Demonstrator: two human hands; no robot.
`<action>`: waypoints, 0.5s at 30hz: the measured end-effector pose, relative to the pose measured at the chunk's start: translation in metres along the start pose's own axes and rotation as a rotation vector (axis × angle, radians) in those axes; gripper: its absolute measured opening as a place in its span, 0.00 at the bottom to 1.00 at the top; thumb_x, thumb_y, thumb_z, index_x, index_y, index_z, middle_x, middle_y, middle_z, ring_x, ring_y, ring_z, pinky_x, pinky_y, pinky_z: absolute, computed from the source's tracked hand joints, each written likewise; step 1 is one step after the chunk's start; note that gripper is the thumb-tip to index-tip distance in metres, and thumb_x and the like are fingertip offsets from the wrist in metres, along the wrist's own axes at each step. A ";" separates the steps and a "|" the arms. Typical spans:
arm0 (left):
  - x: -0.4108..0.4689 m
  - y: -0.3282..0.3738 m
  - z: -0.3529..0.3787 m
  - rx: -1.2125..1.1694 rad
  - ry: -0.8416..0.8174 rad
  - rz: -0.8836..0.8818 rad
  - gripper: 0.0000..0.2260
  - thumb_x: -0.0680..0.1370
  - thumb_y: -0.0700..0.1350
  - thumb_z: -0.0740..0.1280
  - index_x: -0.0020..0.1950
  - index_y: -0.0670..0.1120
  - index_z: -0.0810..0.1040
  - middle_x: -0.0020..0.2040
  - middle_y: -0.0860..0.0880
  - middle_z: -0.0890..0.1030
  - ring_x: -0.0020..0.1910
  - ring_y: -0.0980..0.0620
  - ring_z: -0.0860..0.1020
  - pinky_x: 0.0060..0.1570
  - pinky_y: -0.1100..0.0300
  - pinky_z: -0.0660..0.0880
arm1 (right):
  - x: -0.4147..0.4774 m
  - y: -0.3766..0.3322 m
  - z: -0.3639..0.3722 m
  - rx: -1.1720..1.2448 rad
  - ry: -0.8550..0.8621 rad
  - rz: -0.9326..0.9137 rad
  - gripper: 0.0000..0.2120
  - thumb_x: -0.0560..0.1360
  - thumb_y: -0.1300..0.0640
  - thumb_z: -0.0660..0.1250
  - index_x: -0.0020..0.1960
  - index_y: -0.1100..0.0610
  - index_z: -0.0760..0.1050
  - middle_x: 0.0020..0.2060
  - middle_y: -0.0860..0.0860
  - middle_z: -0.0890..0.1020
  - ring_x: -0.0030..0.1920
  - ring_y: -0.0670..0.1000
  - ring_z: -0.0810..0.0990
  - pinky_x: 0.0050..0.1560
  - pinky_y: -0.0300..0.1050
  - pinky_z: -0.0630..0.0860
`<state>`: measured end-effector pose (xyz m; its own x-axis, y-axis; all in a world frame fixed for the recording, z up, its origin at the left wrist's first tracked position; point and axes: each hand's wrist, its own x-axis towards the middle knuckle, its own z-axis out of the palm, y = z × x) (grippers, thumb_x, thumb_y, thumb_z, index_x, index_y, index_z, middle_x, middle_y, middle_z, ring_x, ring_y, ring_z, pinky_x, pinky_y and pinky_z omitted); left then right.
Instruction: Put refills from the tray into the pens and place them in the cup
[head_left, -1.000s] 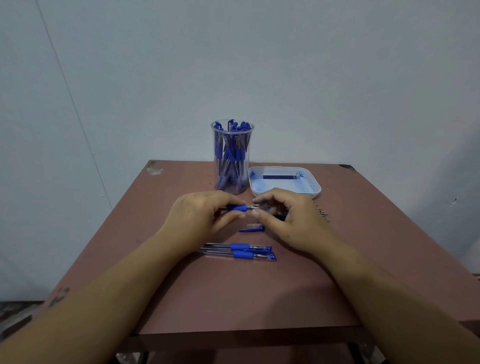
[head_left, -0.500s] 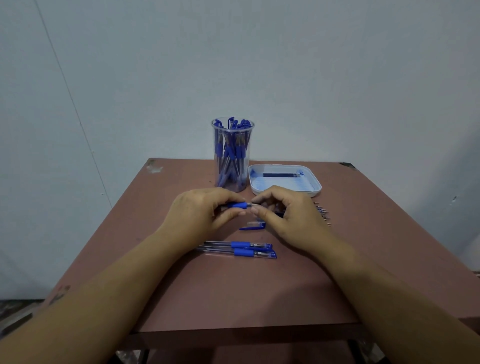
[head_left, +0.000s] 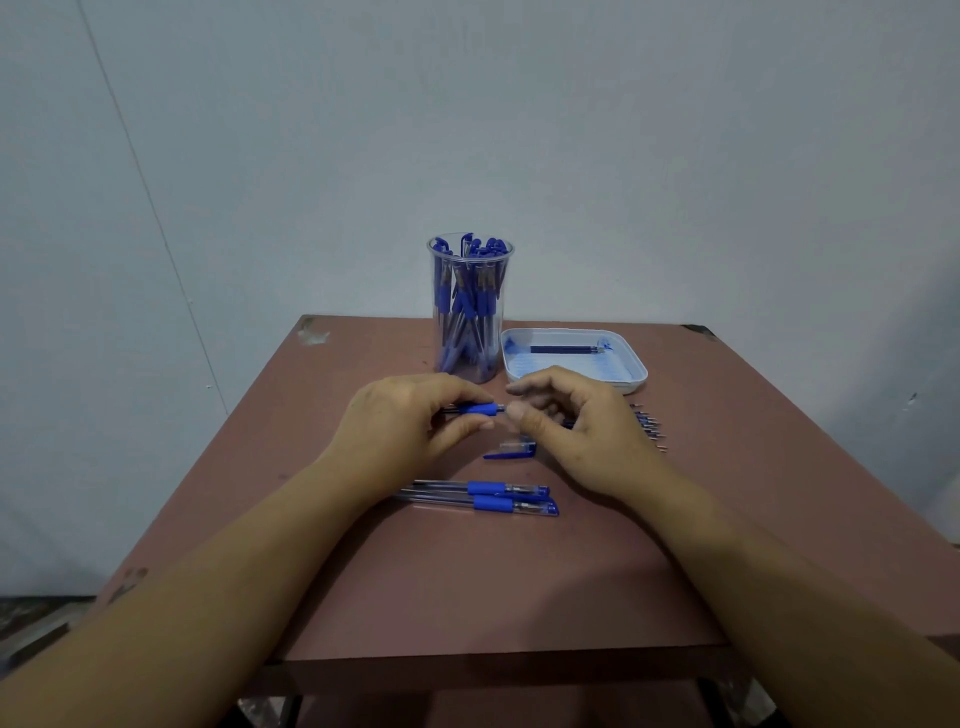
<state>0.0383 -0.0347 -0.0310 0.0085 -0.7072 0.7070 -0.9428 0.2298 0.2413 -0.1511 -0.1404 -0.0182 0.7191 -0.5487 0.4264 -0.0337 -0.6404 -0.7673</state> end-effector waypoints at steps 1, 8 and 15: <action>0.000 0.000 0.000 0.000 -0.002 0.001 0.16 0.76 0.62 0.64 0.53 0.54 0.84 0.45 0.59 0.84 0.40 0.60 0.81 0.38 0.59 0.78 | 0.000 0.000 0.000 0.028 -0.001 0.019 0.08 0.73 0.44 0.68 0.50 0.44 0.80 0.41 0.47 0.84 0.44 0.46 0.82 0.48 0.44 0.79; 0.000 -0.002 -0.003 -0.005 0.019 -0.060 0.16 0.74 0.63 0.64 0.52 0.55 0.84 0.43 0.58 0.84 0.38 0.61 0.78 0.37 0.68 0.73 | 0.004 0.001 0.000 -0.047 0.076 0.004 0.08 0.76 0.59 0.70 0.46 0.44 0.79 0.40 0.48 0.83 0.40 0.47 0.79 0.42 0.34 0.76; 0.001 -0.012 -0.007 0.025 0.037 -0.161 0.13 0.72 0.60 0.67 0.50 0.55 0.85 0.41 0.57 0.84 0.35 0.60 0.77 0.35 0.60 0.75 | 0.019 0.012 0.000 -0.547 -0.177 -0.092 0.08 0.79 0.60 0.65 0.55 0.54 0.81 0.45 0.43 0.74 0.48 0.43 0.68 0.52 0.35 0.64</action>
<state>0.0520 -0.0337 -0.0288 0.1720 -0.7080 0.6850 -0.9363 0.0986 0.3370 -0.1379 -0.1586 -0.0191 0.8396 -0.4094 0.3571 -0.2852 -0.8916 -0.3516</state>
